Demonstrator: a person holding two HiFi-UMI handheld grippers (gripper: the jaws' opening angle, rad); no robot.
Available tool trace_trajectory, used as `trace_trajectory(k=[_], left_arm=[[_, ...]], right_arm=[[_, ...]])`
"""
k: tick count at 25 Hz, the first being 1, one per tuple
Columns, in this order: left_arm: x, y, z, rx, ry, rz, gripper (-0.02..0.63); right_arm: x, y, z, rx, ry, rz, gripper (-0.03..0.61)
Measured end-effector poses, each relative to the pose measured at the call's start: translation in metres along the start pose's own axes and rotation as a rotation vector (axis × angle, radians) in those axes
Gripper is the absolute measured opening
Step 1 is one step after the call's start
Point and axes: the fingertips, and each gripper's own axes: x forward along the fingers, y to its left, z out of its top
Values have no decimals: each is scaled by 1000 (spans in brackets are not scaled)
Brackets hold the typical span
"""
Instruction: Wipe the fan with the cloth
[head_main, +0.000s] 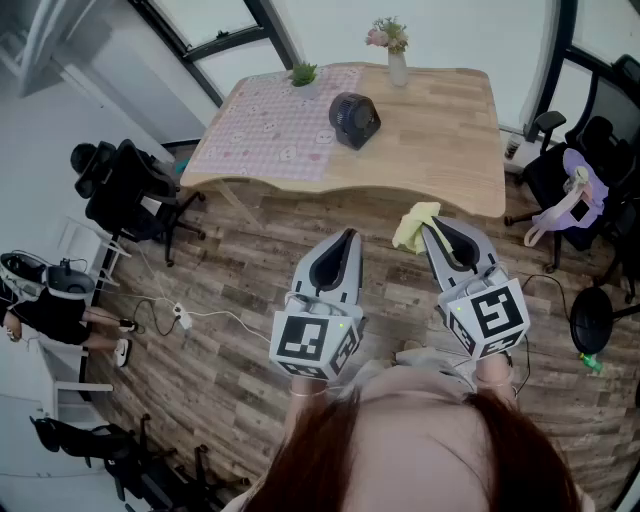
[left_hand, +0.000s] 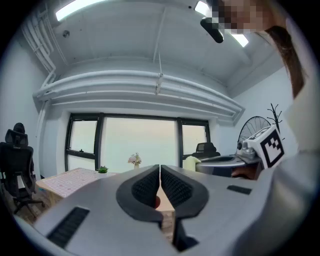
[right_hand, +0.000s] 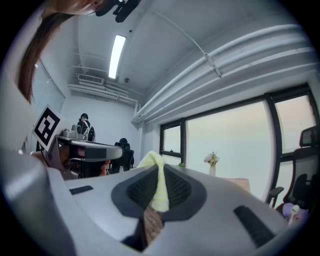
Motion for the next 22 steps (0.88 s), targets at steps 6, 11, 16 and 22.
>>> trace_trajectory(k=[6, 11, 16, 22], left_arm=[[5, 0, 0, -2, 1, -2, 12], [20, -6, -2, -20, -10, -19, 12], [31, -7, 0, -76, -38, -21, 12], [49, -2, -8, -57, -14, 37, 12]], right_arm=[[2, -8, 2, 43, -36, -23, 28], [4, -23, 2, 95, -59, -18, 28], [11, -40, -4, 86, -73, -8, 29], [27, -53, -12, 127, -61, 23, 29]])
